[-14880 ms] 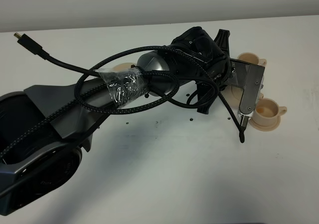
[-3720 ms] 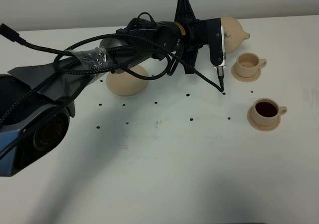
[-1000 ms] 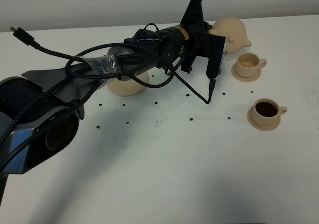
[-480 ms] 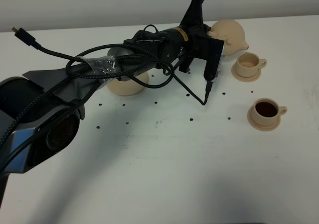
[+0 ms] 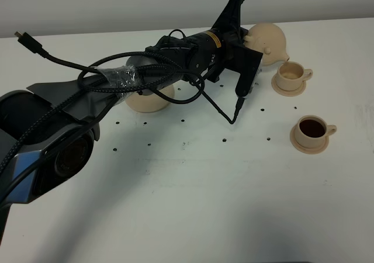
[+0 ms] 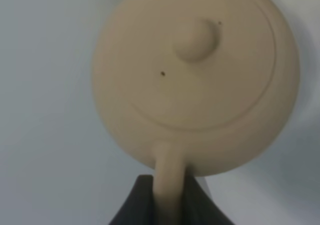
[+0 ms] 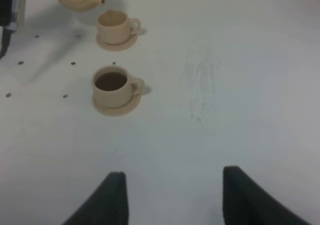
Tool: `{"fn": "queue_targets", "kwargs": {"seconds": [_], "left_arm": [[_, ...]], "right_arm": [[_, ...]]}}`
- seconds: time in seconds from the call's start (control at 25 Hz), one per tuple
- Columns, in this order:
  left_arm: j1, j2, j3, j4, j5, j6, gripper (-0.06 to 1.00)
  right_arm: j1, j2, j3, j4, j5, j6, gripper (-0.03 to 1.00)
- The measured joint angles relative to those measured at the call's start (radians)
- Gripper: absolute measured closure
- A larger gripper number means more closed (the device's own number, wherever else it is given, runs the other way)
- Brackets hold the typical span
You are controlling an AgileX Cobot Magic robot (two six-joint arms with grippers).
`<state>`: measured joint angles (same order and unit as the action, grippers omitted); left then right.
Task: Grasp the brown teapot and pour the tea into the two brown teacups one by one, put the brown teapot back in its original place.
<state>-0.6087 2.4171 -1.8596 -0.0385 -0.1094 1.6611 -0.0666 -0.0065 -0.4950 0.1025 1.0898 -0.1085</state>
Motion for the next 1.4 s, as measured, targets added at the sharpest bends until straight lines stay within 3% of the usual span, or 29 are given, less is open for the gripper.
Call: {"fn": "queue_targets", "kwargs": {"seconds": [1.4], "left_arm": [[-0.023,0.000,0.000,-0.004,-0.089,0.235,0.81]], "right_arm": [[0.000,0.000,0.000,0.000,0.000,0.000,0.55]]}}
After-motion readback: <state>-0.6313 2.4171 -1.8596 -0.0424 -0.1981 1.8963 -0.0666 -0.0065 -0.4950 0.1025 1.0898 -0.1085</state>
